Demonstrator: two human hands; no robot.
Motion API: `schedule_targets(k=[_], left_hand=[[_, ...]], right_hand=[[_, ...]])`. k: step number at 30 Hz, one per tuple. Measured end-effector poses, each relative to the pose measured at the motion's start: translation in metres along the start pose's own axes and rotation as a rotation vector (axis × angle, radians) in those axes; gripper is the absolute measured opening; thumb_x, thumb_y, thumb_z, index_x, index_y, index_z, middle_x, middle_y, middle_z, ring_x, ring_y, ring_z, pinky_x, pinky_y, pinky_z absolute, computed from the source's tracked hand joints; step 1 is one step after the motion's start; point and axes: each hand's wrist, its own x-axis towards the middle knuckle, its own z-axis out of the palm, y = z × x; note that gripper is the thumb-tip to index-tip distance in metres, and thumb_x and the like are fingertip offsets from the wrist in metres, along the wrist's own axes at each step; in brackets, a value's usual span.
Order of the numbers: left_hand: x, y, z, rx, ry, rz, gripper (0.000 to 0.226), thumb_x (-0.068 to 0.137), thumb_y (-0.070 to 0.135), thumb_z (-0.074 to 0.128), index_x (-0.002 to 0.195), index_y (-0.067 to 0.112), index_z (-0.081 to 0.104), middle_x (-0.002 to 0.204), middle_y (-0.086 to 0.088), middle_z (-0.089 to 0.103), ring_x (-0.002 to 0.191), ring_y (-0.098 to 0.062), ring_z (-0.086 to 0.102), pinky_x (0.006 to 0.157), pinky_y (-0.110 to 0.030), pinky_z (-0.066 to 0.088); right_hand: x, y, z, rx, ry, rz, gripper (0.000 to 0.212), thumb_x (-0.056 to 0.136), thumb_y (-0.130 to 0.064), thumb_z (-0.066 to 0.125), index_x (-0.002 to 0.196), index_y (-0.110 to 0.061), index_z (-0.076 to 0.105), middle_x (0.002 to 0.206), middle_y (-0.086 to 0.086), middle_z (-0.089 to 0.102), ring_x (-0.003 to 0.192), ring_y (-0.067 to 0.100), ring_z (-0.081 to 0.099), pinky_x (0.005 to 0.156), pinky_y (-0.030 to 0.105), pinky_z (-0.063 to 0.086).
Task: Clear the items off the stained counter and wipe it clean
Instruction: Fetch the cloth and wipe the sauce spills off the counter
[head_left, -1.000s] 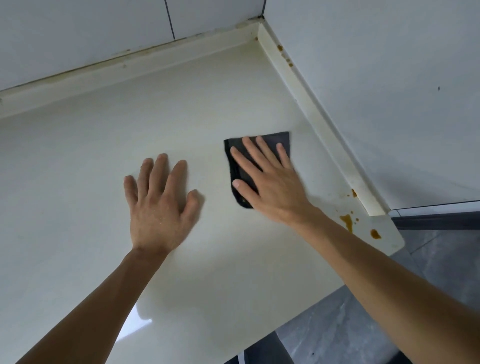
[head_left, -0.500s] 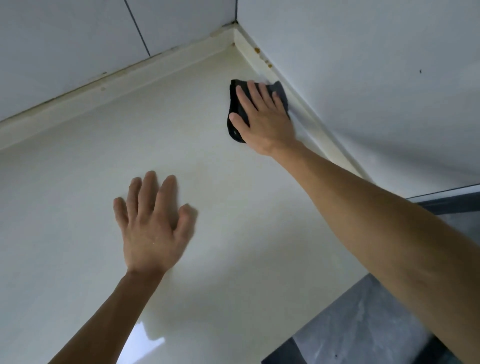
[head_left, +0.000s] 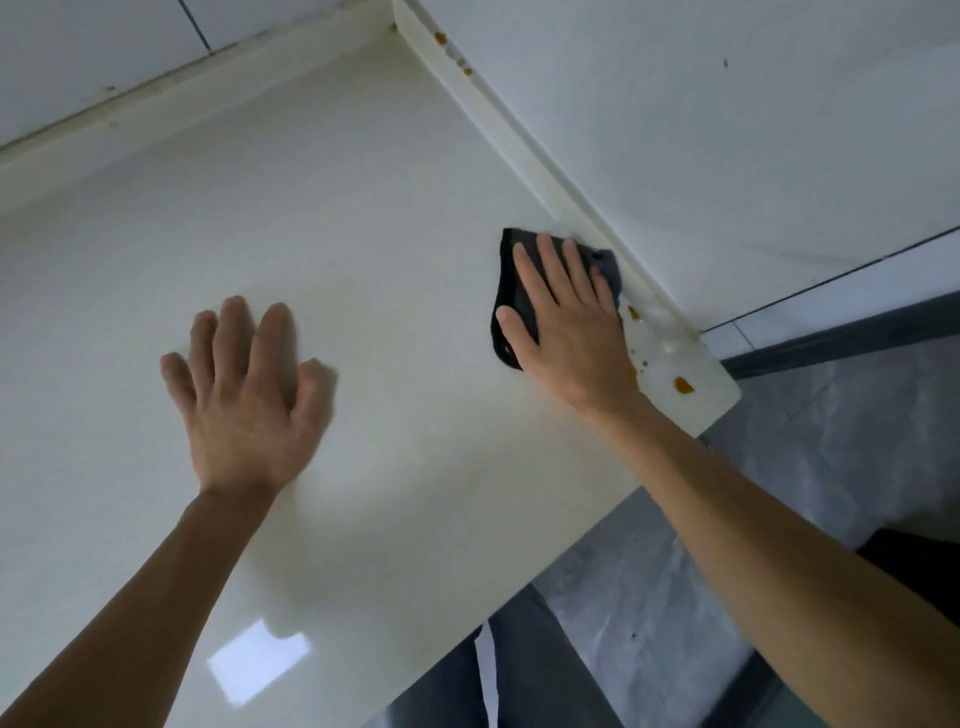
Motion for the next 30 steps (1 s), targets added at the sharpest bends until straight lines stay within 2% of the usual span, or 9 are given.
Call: schedule_targets(k=[3, 5, 8, 10, 12, 15, 23, 26, 30], left_hand=[[0.001, 0.005, -0.005, -0.002, -0.007, 0.003, 0.049, 0.093, 0.044, 0.046, 0.135, 0.018, 0.047, 0.143, -0.010, 0.040, 0.138, -0.034, 0.037, 0.107, -0.055, 0.031], [0.000, 0.012, -0.012, -0.057, -0.034, -0.028, 0.045, 0.092, 0.042, 0.046, 0.132, 0.020, 0.047, 0.138, -0.008, 0.039, 0.134, -0.032, 0.037, 0.105, -0.056, 0.032], [-0.011, 0.032, -0.019, -0.114, -0.094, -0.058, 0.051, 0.098, 0.049, 0.043, 0.145, 0.029, 0.043, 0.155, -0.008, 0.035, 0.146, -0.034, 0.032, 0.112, -0.061, 0.031], [-0.027, 0.056, -0.020, -0.109, -0.173, -0.022, 0.058, 0.104, 0.058, 0.035, 0.158, 0.035, 0.033, 0.170, -0.008, 0.025, 0.159, -0.038, 0.021, 0.122, -0.066, 0.022], [-0.044, 0.087, -0.015, -0.116, -0.239, 0.059, 0.060, 0.106, 0.061, 0.032, 0.160, 0.035, 0.030, 0.173, -0.006, 0.022, 0.162, -0.038, 0.017, 0.125, -0.067, 0.018], [-0.067, 0.122, -0.005, -0.067, -0.275, 0.179, 0.056, 0.104, 0.056, 0.036, 0.153, 0.030, 0.039, 0.167, -0.008, 0.029, 0.158, -0.037, 0.022, 0.121, -0.068, 0.024], [-0.078, 0.126, 0.014, 0.044, -0.208, 0.200, 0.060, 0.104, 0.054, 0.032, 0.157, 0.026, 0.036, 0.168, -0.011, 0.026, 0.159, -0.040, 0.021, 0.120, -0.068, 0.022], [-0.081, 0.124, 0.018, 0.032, -0.189, 0.200, 0.060, 0.104, 0.055, 0.033, 0.158, 0.028, 0.034, 0.170, -0.009, 0.024, 0.161, -0.038, 0.016, 0.124, -0.066, 0.016], [-0.080, 0.125, 0.018, 0.017, -0.161, 0.185, 0.059, 0.101, 0.054, 0.037, 0.154, 0.028, 0.037, 0.167, -0.007, 0.025, 0.159, -0.037, 0.019, 0.123, -0.065, 0.016]], right_hand=[[0.015, -0.016, 0.005, -0.018, 0.028, 0.088, 0.068, 0.106, -0.055, 0.020, 0.166, -0.024, 0.015, 0.173, 0.005, 0.013, 0.161, 0.026, 0.008, 0.129, 0.045, 0.009], [-0.001, -0.022, 0.011, -0.001, 0.042, 0.049, 0.068, 0.106, -0.055, 0.021, 0.165, -0.022, 0.018, 0.173, 0.006, 0.014, 0.160, 0.027, 0.010, 0.129, 0.047, 0.009], [-0.053, -0.017, 0.020, 0.022, 0.046, -0.145, 0.067, 0.107, -0.055, 0.027, 0.164, -0.021, 0.023, 0.172, 0.005, 0.016, 0.160, 0.026, 0.011, 0.128, 0.049, 0.013], [-0.085, 0.001, 0.022, 0.024, 0.029, -0.216, 0.067, 0.107, -0.056, 0.029, 0.164, -0.023, 0.022, 0.173, 0.003, 0.016, 0.160, 0.024, 0.011, 0.128, 0.050, 0.016], [-0.103, 0.025, 0.021, 0.005, 0.011, -0.235, 0.067, 0.107, -0.057, 0.030, 0.165, -0.025, 0.021, 0.173, 0.001, 0.013, 0.161, 0.021, 0.008, 0.128, 0.048, 0.015], [-0.098, 0.055, 0.013, -0.027, -0.012, -0.246, 0.067, 0.106, -0.058, 0.030, 0.165, -0.026, 0.020, 0.173, -0.001, 0.012, 0.161, 0.019, 0.007, 0.129, 0.045, 0.013], [-0.016, 0.025, 0.004, 0.010, 0.051, -0.135, 0.066, 0.106, -0.054, 0.031, 0.162, -0.020, 0.030, 0.170, 0.006, 0.025, 0.159, 0.027, 0.019, 0.127, 0.047, 0.018], [-0.045, 0.040, 0.009, 0.006, 0.029, -0.245, 0.067, 0.106, -0.055, 0.032, 0.164, -0.023, 0.025, 0.172, 0.003, 0.020, 0.160, 0.025, 0.014, 0.128, 0.047, 0.016], [-0.103, 0.103, 0.008, -0.032, -0.030, -0.309, 0.068, 0.107, -0.057, 0.028, 0.166, -0.027, 0.015, 0.174, -0.002, 0.009, 0.161, 0.020, 0.004, 0.129, 0.047, 0.015]])
